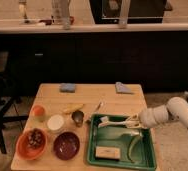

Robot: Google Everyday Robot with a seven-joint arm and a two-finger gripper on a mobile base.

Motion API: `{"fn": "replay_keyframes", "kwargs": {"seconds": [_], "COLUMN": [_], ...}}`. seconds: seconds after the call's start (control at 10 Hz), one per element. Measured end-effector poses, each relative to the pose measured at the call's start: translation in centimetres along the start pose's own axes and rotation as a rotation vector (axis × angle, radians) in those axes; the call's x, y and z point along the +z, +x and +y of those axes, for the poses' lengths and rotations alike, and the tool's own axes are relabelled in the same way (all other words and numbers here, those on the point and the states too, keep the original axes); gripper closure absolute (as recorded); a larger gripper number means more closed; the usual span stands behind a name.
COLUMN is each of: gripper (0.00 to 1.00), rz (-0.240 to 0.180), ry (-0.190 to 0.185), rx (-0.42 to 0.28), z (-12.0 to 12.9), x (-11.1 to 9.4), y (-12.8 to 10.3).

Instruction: Place brush in tray

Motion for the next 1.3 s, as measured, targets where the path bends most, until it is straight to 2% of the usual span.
{"fn": "replay_keyframes", "kwargs": {"seconds": [0.2, 0.7, 0.9, 1.0, 1.3], "gripper": [0.93, 0.40, 0.24, 0.20, 0.20], "rz": [-0.001, -0.001, -0.001, 0.000, -0.001], "ry": [-0.001, -0.001, -0.001, -0.001, 0.000], "rx": [0.000, -0.001, -0.001, -0.001, 0.000], "z": [0.02, -0.03, -0.04, -0.03, -0.03], "x": [0.00, 0.03, 0.04, 0.03, 0.03], "y": [-0.03, -0.05, -0.06, -0.04, -0.04]}}
